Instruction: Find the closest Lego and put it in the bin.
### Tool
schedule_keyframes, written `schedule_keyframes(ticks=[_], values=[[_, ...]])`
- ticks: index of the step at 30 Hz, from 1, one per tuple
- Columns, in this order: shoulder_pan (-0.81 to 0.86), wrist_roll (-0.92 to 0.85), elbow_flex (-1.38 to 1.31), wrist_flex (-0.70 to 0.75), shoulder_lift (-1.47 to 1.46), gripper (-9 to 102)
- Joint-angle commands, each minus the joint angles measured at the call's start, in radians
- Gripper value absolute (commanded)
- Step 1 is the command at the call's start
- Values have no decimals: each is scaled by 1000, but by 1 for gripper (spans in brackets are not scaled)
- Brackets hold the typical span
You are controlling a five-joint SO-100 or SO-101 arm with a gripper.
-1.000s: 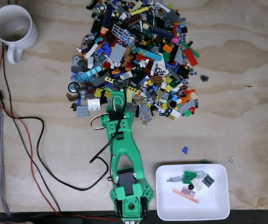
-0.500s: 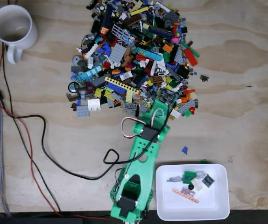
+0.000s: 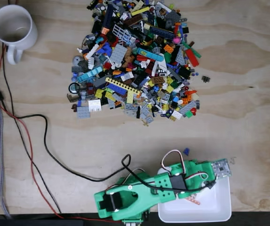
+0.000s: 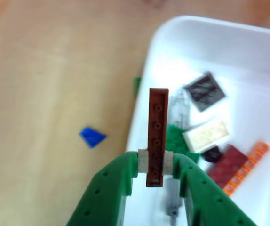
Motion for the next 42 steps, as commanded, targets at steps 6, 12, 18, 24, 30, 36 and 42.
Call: schedule_keyframes(ticks=[6,12,18,24,30,36,42], values=[[172,-61,48,-37,100,7],[52,20,-3,-40,98,20],[-337,181,-213,40,43,15],[-831,291,-242,5,-61,2],[-1118,367,-241,-60,-212,2],[-1299,416,-193,-109,-218,3],[-1356,443,-167,-138,-225,3]])
